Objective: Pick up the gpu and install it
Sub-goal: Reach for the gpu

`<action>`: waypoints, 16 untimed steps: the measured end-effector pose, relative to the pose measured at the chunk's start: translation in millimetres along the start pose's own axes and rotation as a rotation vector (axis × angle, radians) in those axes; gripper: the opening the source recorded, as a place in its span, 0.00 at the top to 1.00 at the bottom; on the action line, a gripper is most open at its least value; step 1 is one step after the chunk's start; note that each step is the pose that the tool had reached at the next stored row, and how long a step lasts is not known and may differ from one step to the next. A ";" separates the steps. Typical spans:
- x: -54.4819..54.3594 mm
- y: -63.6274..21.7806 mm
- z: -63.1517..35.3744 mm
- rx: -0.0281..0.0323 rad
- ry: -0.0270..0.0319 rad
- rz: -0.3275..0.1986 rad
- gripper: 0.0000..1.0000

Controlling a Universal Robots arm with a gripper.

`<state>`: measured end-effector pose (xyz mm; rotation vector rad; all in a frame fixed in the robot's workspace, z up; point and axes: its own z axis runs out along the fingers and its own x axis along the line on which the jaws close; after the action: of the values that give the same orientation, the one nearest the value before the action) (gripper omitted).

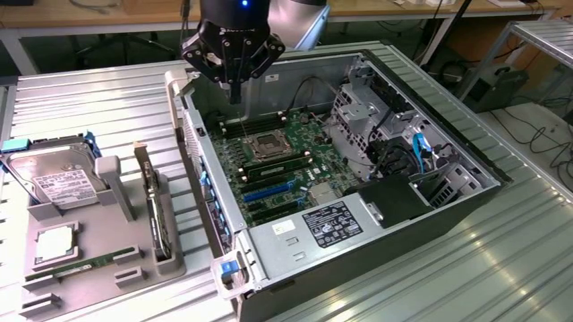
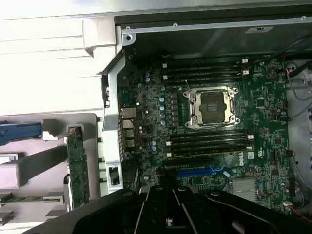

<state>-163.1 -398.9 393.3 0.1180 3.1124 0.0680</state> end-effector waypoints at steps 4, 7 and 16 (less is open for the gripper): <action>1.1 -0.1 -0.1 0.0001 0.0001 0.000 0.89; 2.0 -0.2 -0.1 0.0000 0.0000 0.000 0.89; 13.1 -1.0 -0.4 0.0001 0.0001 0.000 0.89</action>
<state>-176.2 -398.9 393.3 0.1179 3.1125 0.0678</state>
